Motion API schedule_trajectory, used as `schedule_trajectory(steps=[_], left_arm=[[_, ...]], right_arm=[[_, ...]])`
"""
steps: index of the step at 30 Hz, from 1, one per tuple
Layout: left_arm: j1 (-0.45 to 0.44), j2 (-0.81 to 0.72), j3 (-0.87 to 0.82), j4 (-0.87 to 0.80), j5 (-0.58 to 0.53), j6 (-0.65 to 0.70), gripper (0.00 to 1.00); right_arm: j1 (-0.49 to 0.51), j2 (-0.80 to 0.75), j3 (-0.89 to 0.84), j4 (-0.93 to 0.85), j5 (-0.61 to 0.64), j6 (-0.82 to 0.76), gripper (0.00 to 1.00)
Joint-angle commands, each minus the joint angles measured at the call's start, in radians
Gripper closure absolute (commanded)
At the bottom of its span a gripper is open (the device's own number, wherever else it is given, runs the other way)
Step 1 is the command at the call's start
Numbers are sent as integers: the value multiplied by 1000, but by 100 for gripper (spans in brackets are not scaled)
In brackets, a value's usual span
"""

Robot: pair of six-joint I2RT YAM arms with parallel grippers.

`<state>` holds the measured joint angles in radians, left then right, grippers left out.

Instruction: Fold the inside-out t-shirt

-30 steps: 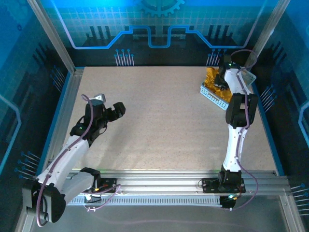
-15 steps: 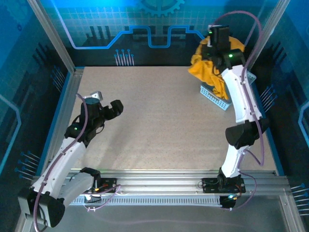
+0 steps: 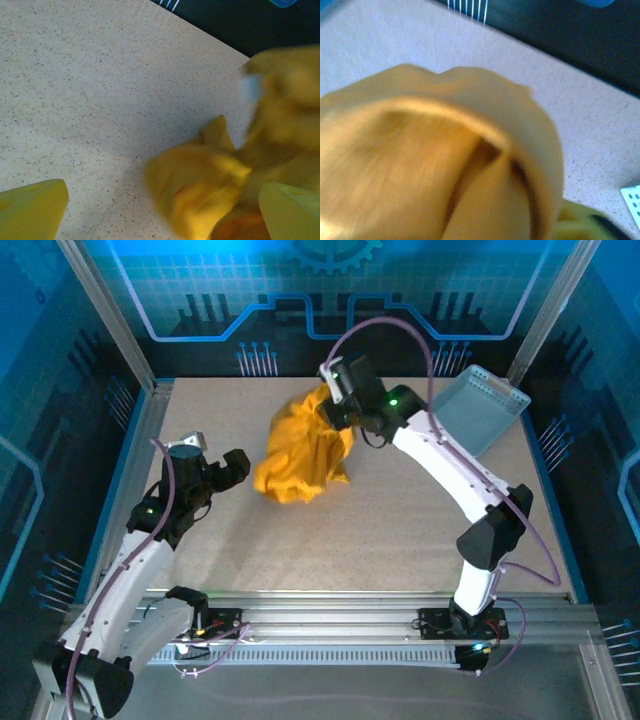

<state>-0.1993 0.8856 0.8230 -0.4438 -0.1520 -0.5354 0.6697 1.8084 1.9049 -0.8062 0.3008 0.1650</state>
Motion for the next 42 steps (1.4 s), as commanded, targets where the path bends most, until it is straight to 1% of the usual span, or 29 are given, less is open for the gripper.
schedule_trajectory(steps=[1,3,4,6,9,11,13,14,16,19,20,22,25,26,28,30,31,33,35,36,40,42], left_arm=[[-2,27,-8,-28,25,-25,1],[-2,55,-7,-34,38,-26,1],[-2,75,-7,-36,52,-26,1],[-2,129,2,-35,91,-26,1],[-2,226,19,-22,176,-28,1],[-8,300,37,-21,222,-35,1],[-35,377,58,-17,255,-26,2],[-52,409,69,-11,257,-17,2],[-86,476,82,-8,223,-6,2],[-96,576,78,21,190,-14,3],[-97,614,79,33,197,-15,6],[-98,681,85,61,228,-17,14],[-100,735,105,80,253,-23,30],[-100,737,109,88,264,-22,35],[-100,733,118,100,273,-21,45],[-101,736,147,80,265,-11,59],[-101,737,164,66,255,-5,68],[-100,739,205,38,237,7,85],[-94,740,263,4,228,14,98],[-90,739,306,-21,219,20,100],[-48,716,527,-125,180,38,100],[-11,702,679,-171,168,47,100]], right_arm=[[2,26,-83,39,12,79,39],[-1,10,-153,44,23,108,28],[1,-11,-200,63,7,116,24],[1,-50,-291,98,-11,143,19],[8,-90,-403,129,-51,200,18],[19,-106,-477,162,-54,231,18],[12,-114,-552,214,-80,271,18],[7,-110,-575,235,-97,283,18],[-9,-96,-601,273,-105,310,18],[-42,-55,-590,312,-126,321,17],[-56,-37,-574,319,-150,323,17],[-81,10,-538,330,-195,331,16],[-89,98,-472,340,-247,329,19],[-89,130,-438,327,-261,329,21],[-88,191,-373,295,-279,327,29],[-85,227,-323,276,-273,320,43],[-85,231,-309,272,-263,318,51],[-87,238,-264,248,-229,311,76],[-88,237,-200,202,-187,290,94],[-87,229,-162,179,-171,272,99],[-92,205,26,89,-100,202,100],[-107,207,169,33,-91,173,100]])
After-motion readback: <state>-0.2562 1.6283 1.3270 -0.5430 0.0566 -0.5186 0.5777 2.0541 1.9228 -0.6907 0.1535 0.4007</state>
